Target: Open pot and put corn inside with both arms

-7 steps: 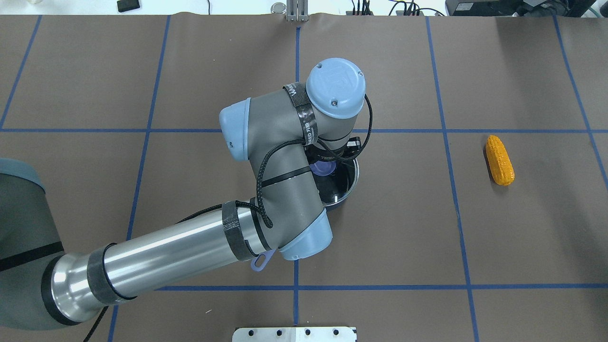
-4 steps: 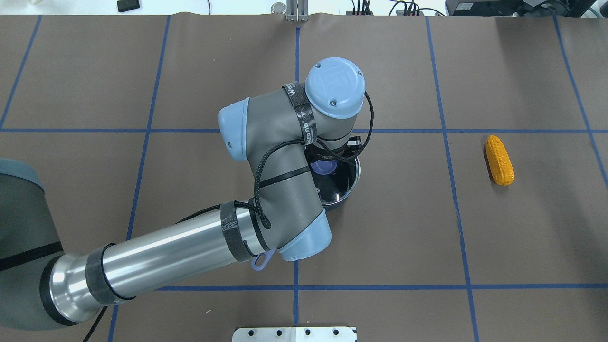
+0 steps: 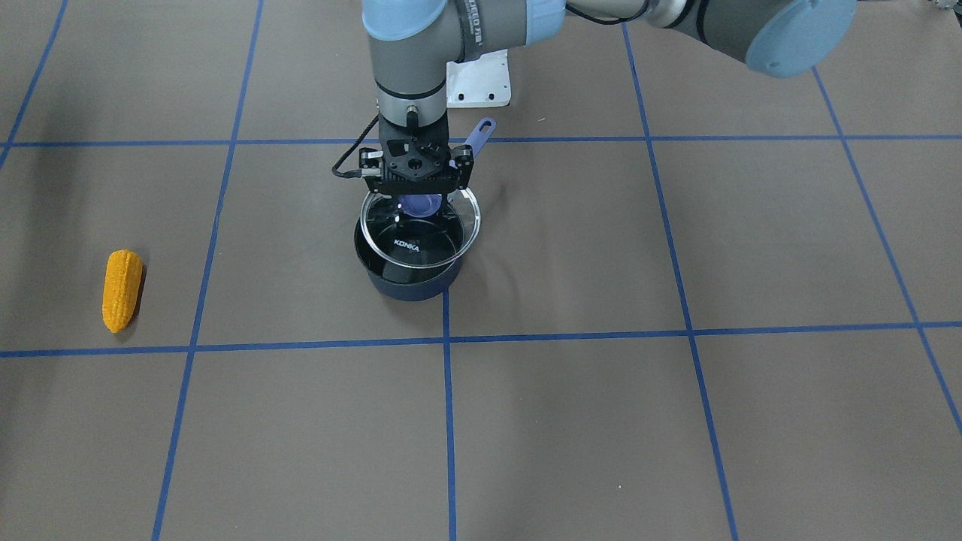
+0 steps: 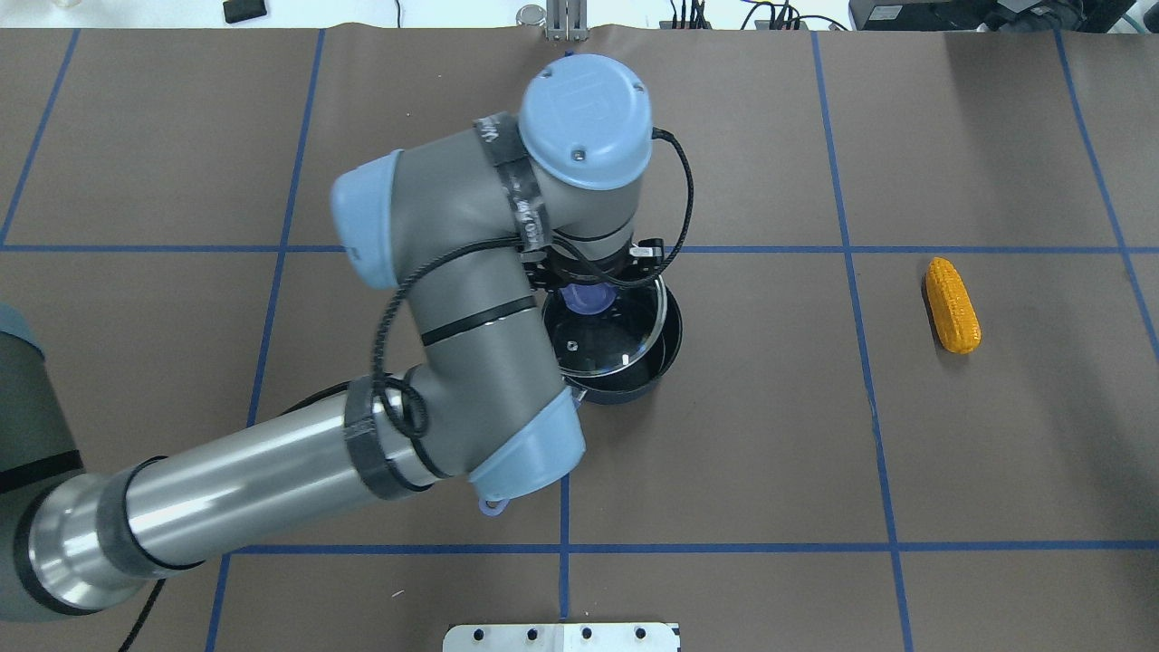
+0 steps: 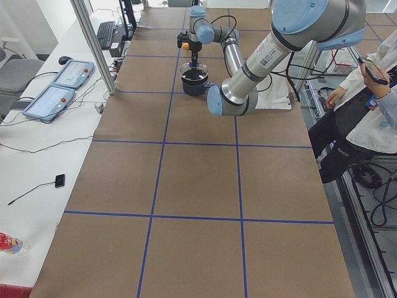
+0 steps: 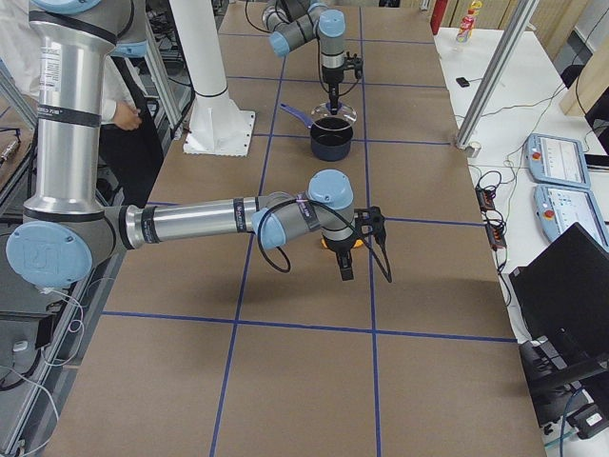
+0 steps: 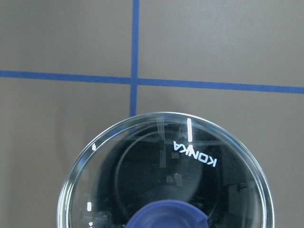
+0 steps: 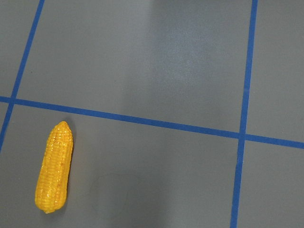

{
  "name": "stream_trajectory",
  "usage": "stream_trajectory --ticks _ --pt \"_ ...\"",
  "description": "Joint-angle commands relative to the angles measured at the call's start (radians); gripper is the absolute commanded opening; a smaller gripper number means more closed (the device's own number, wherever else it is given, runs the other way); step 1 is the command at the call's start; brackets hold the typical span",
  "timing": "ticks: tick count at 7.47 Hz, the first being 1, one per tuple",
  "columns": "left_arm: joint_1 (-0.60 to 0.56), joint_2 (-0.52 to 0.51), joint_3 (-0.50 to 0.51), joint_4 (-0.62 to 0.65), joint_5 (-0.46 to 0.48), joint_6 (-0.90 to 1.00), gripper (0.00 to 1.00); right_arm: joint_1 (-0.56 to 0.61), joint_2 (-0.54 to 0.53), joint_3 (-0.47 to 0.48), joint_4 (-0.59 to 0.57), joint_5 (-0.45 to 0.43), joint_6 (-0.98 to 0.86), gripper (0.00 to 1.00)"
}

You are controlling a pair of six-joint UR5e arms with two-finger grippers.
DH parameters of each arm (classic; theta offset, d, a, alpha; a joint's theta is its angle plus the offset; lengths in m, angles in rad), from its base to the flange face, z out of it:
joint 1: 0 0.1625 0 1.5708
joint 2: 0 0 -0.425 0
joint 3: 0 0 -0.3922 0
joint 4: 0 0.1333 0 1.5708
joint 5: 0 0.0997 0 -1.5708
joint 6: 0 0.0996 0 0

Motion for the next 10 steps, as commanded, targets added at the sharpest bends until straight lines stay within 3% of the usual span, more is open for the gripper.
stream_trajectory --ticks 1,2,4,7,10 --pt "-0.093 0.228 -0.266 0.067 -0.074 0.188 0.26 -0.023 0.0 0.002 0.001 -0.003 0.028 1.0" --pt "-0.143 0.339 -0.355 0.07 -0.101 0.297 0.26 -0.043 -0.001 0.002 0.013 -0.02 0.051 1.0" --pt "-0.223 0.538 -0.481 0.069 -0.107 0.498 0.26 -0.166 -0.011 0.0 0.176 -0.107 0.285 1.0" --pt "-0.294 0.792 -0.566 0.021 -0.15 0.698 0.26 -0.36 -0.012 0.0 0.288 -0.257 0.499 1.0" --pt "-0.296 1.046 -0.541 -0.274 -0.152 0.752 0.23 -0.515 0.018 0.0 0.316 -0.382 0.63 1.0"
